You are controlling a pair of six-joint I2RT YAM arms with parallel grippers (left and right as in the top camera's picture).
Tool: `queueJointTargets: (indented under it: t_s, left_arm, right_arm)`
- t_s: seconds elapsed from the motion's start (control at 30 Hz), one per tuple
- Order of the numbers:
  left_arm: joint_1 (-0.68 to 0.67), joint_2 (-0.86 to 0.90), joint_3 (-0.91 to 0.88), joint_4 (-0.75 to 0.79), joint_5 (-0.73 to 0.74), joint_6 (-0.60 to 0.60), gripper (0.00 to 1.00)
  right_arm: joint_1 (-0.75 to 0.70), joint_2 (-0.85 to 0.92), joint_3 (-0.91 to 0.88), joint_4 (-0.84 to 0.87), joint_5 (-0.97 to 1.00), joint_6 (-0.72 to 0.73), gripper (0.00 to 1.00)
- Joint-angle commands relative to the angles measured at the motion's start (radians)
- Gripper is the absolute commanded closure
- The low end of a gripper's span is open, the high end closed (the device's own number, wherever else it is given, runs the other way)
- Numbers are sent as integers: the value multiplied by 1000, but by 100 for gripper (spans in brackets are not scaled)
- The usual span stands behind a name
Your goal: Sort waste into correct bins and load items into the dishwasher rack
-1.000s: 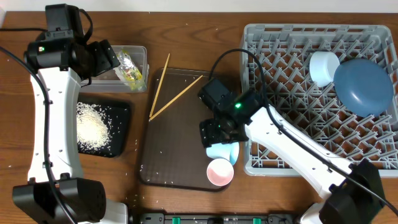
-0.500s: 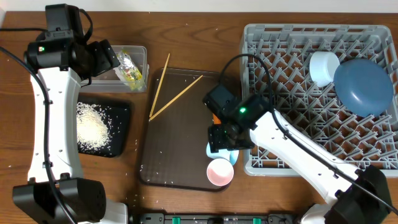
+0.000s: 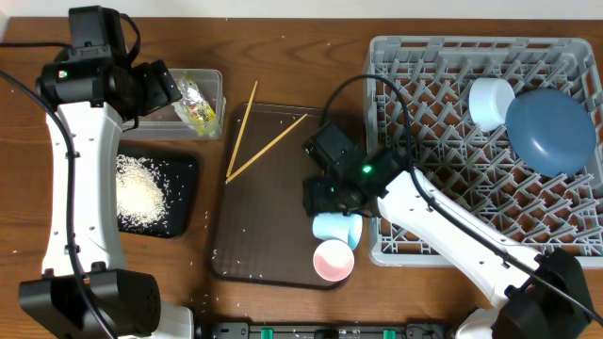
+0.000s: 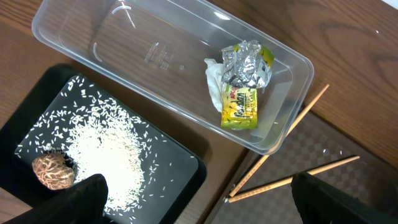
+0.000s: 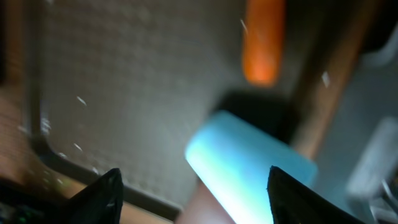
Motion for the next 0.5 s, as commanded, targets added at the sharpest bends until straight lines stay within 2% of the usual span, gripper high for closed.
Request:
queueJointTargets:
  t_s: [0.0,0.3,0.47]
  left_arm:
    - [2,6,-8,3,-12,-9,5]
    - [2,6,-8,3,-12,-8,5]
    - [2,6,-8,3,-12,-9,5]
  right_arm:
    - [-27,-14,7,55,23,-35,37]
    - [-167,1,27,213,32,-101,40]
    - [-232,119,135,211,0,-187,40]
